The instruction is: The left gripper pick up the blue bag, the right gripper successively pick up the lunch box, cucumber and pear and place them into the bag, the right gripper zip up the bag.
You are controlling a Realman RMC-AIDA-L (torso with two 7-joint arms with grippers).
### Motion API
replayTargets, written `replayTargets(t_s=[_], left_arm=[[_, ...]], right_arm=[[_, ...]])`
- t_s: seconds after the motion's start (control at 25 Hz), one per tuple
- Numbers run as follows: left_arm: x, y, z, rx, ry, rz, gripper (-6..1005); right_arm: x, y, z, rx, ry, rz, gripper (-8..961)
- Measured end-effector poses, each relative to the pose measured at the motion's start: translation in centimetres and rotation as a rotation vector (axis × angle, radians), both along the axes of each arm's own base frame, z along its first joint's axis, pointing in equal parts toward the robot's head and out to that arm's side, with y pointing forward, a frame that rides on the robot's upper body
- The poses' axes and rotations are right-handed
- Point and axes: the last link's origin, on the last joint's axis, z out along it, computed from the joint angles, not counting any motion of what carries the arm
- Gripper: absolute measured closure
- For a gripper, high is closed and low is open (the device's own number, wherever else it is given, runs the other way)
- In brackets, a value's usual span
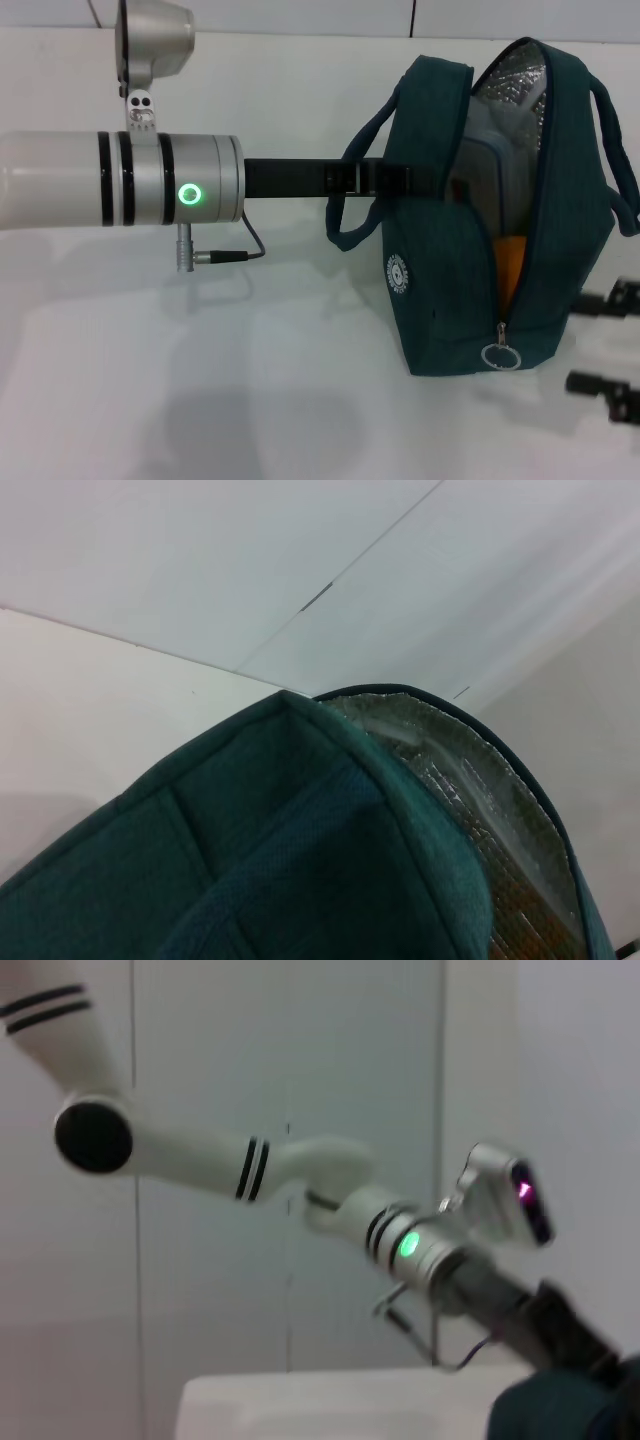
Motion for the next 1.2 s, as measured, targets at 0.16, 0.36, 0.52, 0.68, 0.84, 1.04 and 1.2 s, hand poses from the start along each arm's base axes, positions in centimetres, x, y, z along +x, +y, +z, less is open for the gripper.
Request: replayTargets(t_s=[0.16,0.36,0.52,0.68,0.84,1.04,1.2], left_arm=[[0.0,0.0,0.0,0.000,-0.001,0.000,956],[0.1,0.1,0.0,0.002,-0.003,-0.001,956],[0.1,0.1,0.0,0.002,-0.003,-0.001,955],[0.1,0.1,0.0,0.002,-0.004,0.000,955],[0.1,0.1,0.0,0.003,-0.005,0.000,955],[0.2,0.1,0.0,0.004,-0.005,0.000,955],[0.2,0.1,0.0,0.004,-0.005,0.000,955]], right_arm=[[1.2,-0.3,-1.8,-0.031,-0.040,-0.052,350],[2.5,0.2,-4.5,-0.036,-0.100,-0.134,355],[2.9,0.4,-5.9,-0.049,-0.149,-0.153,356],[3.0,0.5,-6.5,-0.059,-0.154,-0.167,357],[2.8,0.8,-6.9,-0.057,-0.152,-0.177,358],[2.4,1.3,-7.3,-0.058,-0.134,-0.175,359],[2.2,1.5,-7.4,-0.053,-0.121,-0.180,361]])
